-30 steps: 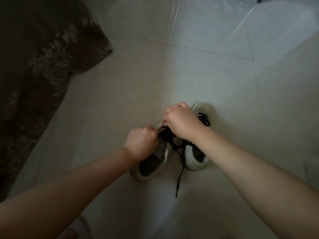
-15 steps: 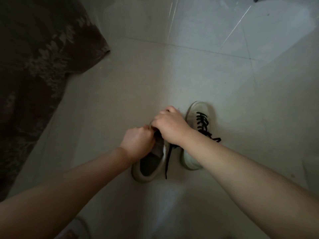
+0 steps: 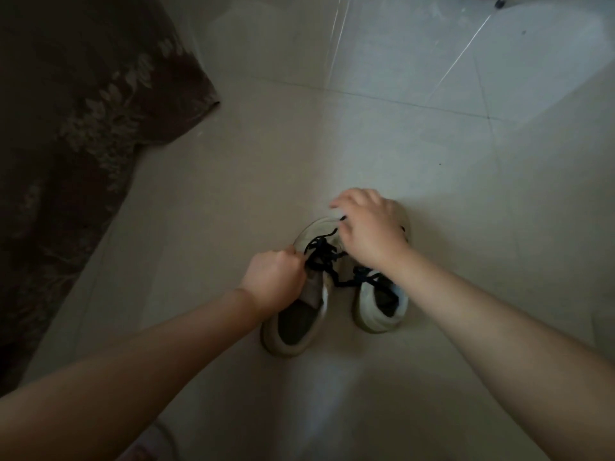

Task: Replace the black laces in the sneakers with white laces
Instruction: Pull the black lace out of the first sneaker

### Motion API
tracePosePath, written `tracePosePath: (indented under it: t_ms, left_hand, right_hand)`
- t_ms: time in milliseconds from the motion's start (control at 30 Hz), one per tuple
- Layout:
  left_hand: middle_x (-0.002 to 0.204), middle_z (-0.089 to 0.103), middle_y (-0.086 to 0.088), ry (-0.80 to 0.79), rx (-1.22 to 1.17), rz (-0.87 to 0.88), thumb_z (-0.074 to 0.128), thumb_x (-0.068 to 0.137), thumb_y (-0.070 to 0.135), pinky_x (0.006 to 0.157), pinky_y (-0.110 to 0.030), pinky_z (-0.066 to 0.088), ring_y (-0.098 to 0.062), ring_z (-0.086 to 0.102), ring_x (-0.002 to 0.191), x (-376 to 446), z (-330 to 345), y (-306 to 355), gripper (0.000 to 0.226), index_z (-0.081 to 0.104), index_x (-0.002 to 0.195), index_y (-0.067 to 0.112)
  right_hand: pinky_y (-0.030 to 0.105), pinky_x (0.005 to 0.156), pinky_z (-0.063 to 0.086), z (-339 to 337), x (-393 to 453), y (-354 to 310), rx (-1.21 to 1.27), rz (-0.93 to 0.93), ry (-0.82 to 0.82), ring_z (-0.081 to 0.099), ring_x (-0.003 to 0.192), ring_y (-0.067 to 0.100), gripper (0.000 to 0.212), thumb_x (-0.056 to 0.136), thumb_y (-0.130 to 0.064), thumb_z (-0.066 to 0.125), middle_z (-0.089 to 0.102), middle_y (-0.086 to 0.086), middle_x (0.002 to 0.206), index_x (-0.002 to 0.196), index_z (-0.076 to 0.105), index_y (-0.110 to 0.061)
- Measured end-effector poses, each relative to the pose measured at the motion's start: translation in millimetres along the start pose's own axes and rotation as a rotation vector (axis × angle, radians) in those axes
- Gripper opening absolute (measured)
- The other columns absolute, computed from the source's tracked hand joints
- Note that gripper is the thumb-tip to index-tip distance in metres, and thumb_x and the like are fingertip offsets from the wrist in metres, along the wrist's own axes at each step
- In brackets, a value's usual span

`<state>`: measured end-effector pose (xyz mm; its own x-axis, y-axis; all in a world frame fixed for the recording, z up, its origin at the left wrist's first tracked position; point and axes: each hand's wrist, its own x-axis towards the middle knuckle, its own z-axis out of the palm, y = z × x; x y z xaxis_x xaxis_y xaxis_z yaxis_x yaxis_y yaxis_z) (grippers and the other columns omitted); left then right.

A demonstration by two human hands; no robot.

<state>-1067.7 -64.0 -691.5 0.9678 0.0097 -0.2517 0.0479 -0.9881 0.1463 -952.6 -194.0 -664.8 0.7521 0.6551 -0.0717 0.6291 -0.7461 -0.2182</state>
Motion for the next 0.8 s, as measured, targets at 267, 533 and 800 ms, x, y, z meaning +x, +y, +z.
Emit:
tracePosePath:
  t_ms: [267, 533, 800]
  left_hand:
    - [0.114, 0.059, -0.01, 0.022, -0.029, -0.009, 0.038, 0.097, 0.023, 0.068, -0.032, 0.041, -0.034, 0.061, 0.1, -1, -2, 1, 0.027, 0.058, 0.109, 0.01]
    - [0.115, 0.057, -0.008, 0.003, -0.014, -0.011, 0.035, 0.098, 0.026, 0.067, -0.03, 0.036, -0.033, 0.059, 0.102, 0, 2, -1, 0.026, 0.055, 0.108, 0.012]
    - [0.055, 0.059, -0.005, 0.134, -0.037, 0.067, 0.086, 0.052, 0.019, 0.032, -0.022, 0.033, -0.028, 0.056, 0.036, -2, -1, -1, 0.026, 0.063, 0.061, 0.012]
  right_hand:
    - [0.04, 0.092, 0.029, 19, 9, -22, -0.114, -0.268, -0.139, 0.053, 0.102, 0.03, 0.019, 0.084, -0.01, 0.057, 0.061, 0.007, 0.092, 0.091, 0.073, -0.018]
    - [0.034, 0.086, 0.037, -6, 15, 17, 0.069, 0.173, 0.078, 0.053, 0.104, 0.024, 0.018, 0.092, -0.018, 0.054, 0.062, -0.001, 0.106, 0.1, 0.07, -0.022]
    - [0.039, 0.105, 0.022, 18, 7, -24, -0.215, -0.374, -0.267, 0.051, 0.111, 0.025, 0.034, 0.082, -0.009, 0.048, 0.063, 0.002, 0.105, 0.106, 0.069, -0.021]
